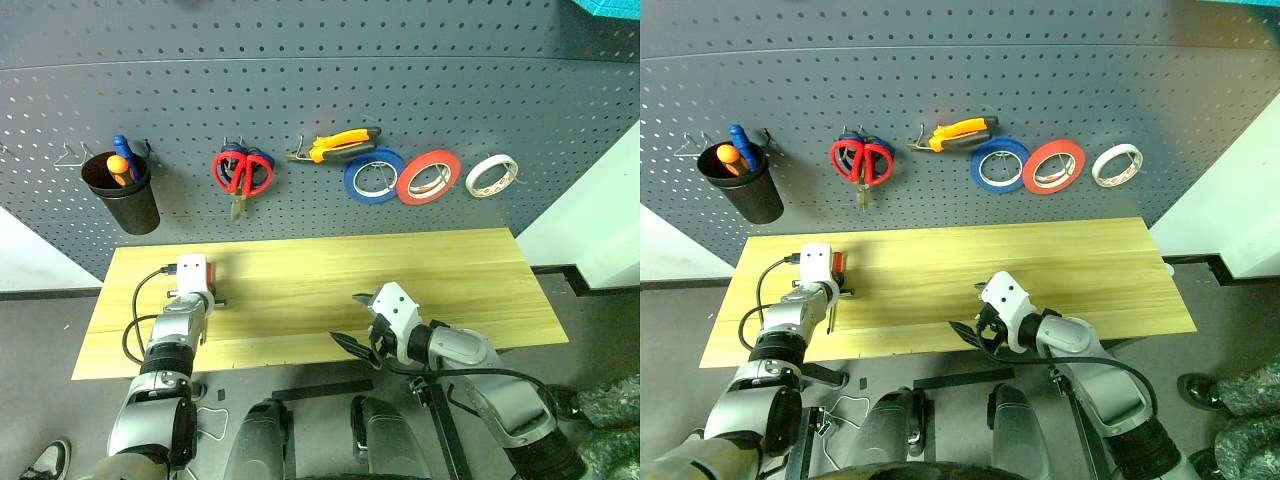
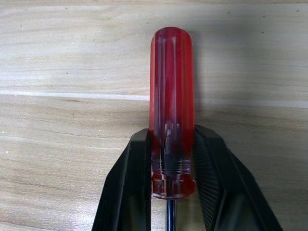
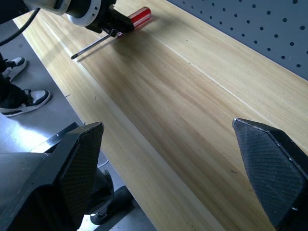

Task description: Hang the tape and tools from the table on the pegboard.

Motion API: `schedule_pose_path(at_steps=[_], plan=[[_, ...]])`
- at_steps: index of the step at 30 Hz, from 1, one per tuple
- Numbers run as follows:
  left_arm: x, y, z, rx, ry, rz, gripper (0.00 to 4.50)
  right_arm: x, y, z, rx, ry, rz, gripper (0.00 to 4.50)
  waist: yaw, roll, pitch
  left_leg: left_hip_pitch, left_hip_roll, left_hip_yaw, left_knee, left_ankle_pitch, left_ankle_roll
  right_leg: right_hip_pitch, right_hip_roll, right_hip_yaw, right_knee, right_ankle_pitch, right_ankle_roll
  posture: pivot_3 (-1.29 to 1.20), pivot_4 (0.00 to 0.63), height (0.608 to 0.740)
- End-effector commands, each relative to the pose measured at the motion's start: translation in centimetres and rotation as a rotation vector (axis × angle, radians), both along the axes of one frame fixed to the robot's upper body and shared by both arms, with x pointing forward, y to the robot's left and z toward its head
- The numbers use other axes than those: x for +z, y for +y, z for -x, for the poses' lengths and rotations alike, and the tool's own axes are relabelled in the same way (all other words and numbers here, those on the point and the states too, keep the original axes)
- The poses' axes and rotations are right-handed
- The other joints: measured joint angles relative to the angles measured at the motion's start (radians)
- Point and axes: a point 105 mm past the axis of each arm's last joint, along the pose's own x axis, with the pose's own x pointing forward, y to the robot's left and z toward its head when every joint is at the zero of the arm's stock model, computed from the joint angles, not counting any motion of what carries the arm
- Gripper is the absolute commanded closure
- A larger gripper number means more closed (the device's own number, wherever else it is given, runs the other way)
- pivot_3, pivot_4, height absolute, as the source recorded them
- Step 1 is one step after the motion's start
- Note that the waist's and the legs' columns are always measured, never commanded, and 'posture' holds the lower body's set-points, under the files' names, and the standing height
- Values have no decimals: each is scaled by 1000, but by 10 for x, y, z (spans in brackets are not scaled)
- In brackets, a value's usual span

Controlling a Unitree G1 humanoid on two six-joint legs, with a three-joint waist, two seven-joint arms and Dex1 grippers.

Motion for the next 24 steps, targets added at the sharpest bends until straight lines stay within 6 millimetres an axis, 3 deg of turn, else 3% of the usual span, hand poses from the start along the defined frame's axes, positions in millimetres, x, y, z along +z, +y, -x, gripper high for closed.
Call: schedule_pose_path(at_steps=[1, 4, 10, 14, 16, 20, 24], plan=[[10, -7, 0, -46, -35, -6, 3648, 10, 2, -4, 7, -43, -18, 0, -1, 0, 0, 0, 0, 0, 0, 0, 0, 0, 0, 0, 0, 0, 0, -44, 186, 716], [27, -31, 6, -184, -99, -51, 3648, 10, 2, -6, 4, -50, -20, 0, -1, 0, 0, -1, 0, 0, -1, 0, 0, -1, 0, 0, -1, 0, 0, -38, 179, 716], [87, -86, -1, -401, -357, -206, 3648, 9, 2, -11, 6, -60, -25, 0, 9, 0, 0, -1, -1, 0, -1, 0, -1, -1, -2, 0, -1, 0, 0, -23, 150, 716], [114, -115, 6, -530, -520, -317, 3648, 13, -3, -18, -11, -87, -29, 0, 4, 0, -1, -1, -1, 1, -1, 0, -1, 0, -2, 0, -2, 0, 0, -16, 128, 716], [122, -122, 12, -565, -596, -361, 3648, 19, -5, -18, -8, -104, -47, 0, 2, 1, -2, -1, -1, 3, -2, 0, -1, -1, -1, 1, -2, 0, 0, -7, 118, 716], [133, -123, 22, -566, -718, -408, 3649, 49, 1, 8, 132, -148, -128, 0, 5, 2, -3, -1, 0, 3, -2, 0, -1, -1, 1, 1, -2, 0, 1, 8, 95, 716], [139, -121, 32, -575, -827, -465, 3648, 75, -3, 11, 145, -220, -148, 0, 7, 2, -10, -1, 0, 3, -1, 0, -1, -1, 2, 1, -1, 0, 1, 10, 75, 716]])
